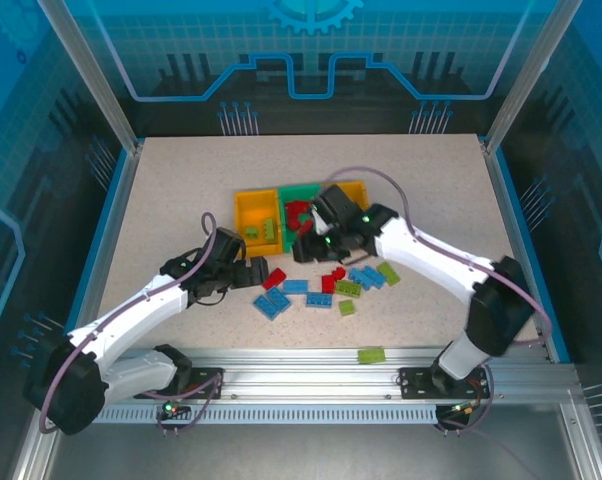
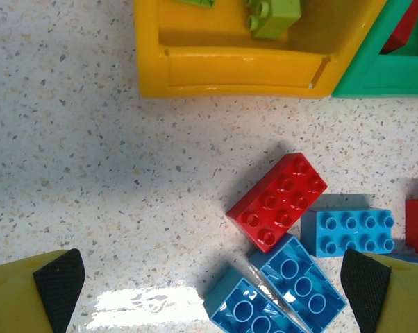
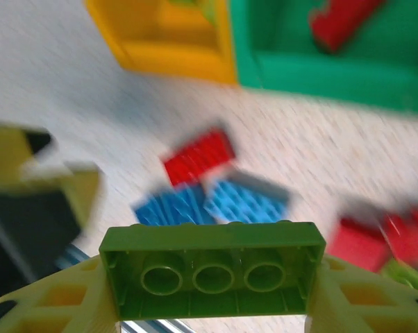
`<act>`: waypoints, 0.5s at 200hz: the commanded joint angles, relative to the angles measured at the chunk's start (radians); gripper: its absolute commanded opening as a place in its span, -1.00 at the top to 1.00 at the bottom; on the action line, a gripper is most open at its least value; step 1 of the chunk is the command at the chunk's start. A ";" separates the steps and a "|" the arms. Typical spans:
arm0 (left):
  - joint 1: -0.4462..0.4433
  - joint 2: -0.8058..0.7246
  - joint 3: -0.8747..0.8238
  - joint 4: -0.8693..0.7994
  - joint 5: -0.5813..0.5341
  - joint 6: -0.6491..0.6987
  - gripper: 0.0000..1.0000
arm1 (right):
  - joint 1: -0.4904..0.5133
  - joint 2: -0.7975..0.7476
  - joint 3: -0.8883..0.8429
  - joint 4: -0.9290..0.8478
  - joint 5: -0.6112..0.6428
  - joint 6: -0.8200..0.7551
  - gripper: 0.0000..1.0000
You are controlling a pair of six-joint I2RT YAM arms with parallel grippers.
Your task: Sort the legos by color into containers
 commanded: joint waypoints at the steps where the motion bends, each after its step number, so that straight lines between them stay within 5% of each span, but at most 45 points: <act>1: 0.003 -0.029 -0.024 -0.031 -0.015 -0.033 -0.97 | -0.014 0.167 0.214 0.006 -0.138 -0.032 0.11; 56: -0.021 -0.154 -0.105 -0.044 -0.035 -0.102 -0.97 | -0.019 0.555 0.744 -0.192 -0.079 -0.031 0.12; 100: -0.065 -0.197 -0.134 -0.046 -0.043 -0.120 -0.98 | -0.030 0.697 0.895 -0.218 -0.040 0.013 0.01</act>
